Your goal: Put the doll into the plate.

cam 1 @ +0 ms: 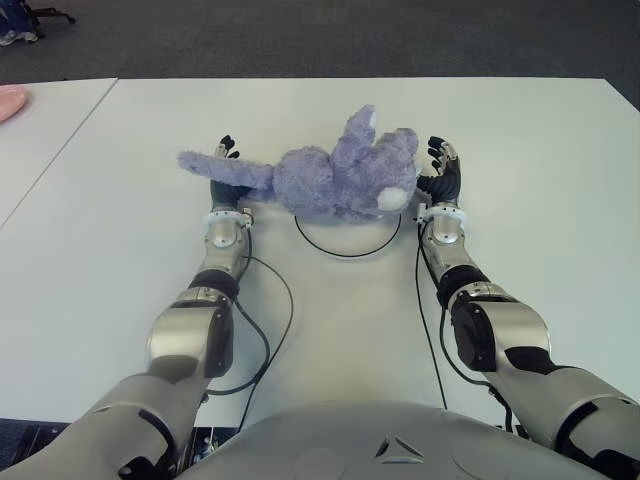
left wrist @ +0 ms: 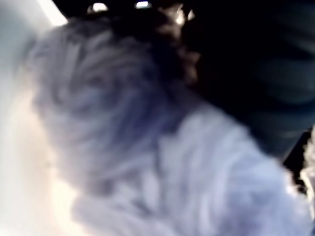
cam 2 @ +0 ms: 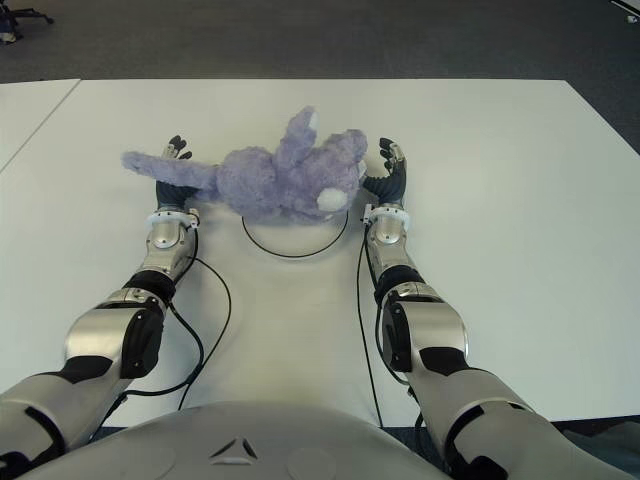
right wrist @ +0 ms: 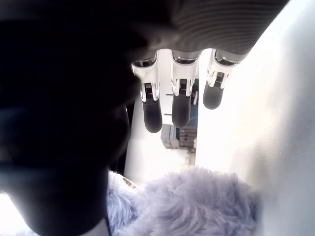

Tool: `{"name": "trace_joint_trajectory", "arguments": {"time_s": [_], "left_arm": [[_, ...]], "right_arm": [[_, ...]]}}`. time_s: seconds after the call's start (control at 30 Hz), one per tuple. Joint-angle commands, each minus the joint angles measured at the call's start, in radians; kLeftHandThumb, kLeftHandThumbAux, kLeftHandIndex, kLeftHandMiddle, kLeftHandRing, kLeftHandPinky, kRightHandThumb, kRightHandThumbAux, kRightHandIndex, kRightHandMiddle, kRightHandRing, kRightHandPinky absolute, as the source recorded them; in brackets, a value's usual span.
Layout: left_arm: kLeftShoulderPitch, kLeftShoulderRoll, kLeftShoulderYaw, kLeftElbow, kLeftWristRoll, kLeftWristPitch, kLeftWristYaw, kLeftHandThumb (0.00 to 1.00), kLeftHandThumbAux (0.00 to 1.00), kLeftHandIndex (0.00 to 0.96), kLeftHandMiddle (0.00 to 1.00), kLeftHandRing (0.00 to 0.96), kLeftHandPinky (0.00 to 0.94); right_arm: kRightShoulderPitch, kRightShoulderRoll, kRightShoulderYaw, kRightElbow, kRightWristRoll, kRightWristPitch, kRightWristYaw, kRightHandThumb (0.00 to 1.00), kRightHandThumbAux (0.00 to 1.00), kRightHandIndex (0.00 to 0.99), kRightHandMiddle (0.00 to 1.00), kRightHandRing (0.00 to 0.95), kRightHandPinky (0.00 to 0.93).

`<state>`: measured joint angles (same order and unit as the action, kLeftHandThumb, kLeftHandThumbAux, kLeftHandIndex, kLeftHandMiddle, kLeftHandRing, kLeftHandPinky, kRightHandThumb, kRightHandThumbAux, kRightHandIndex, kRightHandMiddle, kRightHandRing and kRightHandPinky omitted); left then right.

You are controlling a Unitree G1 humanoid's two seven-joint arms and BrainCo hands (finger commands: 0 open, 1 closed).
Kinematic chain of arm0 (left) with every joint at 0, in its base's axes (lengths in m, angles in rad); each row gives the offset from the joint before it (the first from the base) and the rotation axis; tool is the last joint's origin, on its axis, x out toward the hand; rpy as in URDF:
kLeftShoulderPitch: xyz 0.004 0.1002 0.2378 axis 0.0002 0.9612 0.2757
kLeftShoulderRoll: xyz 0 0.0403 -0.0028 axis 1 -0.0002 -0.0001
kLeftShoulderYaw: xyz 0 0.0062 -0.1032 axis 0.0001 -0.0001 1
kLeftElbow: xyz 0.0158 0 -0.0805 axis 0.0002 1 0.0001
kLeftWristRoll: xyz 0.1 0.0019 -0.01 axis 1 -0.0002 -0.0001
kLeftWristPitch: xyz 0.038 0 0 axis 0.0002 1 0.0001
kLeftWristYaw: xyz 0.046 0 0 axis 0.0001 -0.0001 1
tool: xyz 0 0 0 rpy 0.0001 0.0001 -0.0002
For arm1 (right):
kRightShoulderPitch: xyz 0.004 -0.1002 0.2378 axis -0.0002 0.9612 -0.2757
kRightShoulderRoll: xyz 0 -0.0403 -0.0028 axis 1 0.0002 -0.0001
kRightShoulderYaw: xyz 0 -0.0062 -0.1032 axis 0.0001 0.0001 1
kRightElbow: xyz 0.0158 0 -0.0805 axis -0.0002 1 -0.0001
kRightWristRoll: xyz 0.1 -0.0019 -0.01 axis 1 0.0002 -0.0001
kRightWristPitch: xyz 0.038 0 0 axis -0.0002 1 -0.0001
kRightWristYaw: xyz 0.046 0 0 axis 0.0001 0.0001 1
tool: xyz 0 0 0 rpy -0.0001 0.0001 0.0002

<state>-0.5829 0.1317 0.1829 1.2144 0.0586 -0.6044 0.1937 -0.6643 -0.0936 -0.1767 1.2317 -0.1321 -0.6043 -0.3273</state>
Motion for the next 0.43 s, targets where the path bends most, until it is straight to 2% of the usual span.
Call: {"name": "trace_joint_trajectory", "arguments": {"time_s": [0.03, 0.43], "left_arm": [[0.210, -0.052, 0.006, 0.137, 0.001, 0.121, -0.020, 0.000, 0.867, 0.062, 0.095, 0.117, 0.161], [0.206, -0.058, 0.010, 0.137, -0.003, 0.125, -0.018, 0.000, 0.859, 0.054, 0.087, 0.111, 0.160]], "right_arm": [[0.223, 0.045, -0.010, 0.127, 0.011, 0.159, -0.005, 0.000, 0.949, 0.194, 0.186, 0.133, 0.096], [0.223, 0.037, -0.013, 0.126, 0.016, 0.157, 0.011, 0.000, 0.942, 0.182, 0.182, 0.141, 0.128]]}}
